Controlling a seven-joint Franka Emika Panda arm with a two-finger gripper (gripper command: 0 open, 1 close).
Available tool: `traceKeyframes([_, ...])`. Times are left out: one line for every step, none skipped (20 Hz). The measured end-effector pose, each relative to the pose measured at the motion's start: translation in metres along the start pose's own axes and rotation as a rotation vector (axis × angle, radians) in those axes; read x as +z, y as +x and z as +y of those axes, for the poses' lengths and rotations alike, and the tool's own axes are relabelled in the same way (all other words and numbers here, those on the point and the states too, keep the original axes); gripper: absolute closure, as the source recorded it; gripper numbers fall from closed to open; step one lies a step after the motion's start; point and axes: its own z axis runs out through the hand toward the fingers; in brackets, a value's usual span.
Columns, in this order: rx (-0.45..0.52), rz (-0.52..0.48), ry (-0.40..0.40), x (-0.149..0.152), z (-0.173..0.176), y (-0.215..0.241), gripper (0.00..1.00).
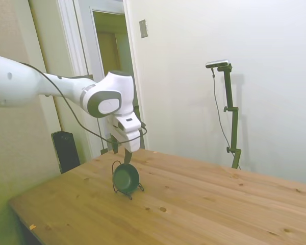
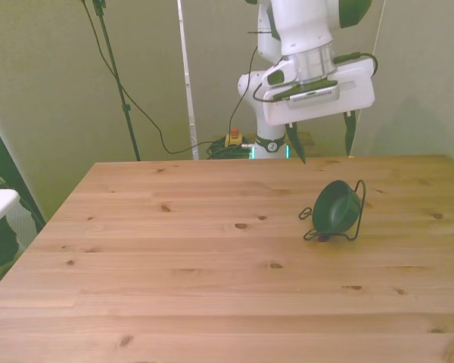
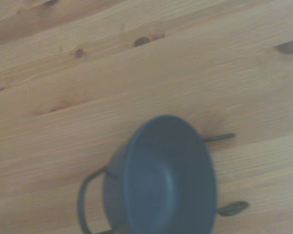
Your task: Load the bowl
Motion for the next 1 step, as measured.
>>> traceKeyframes([0.002, 0.043, -0.029, -0.0004, 0.0029, -0.0057, 0.00])
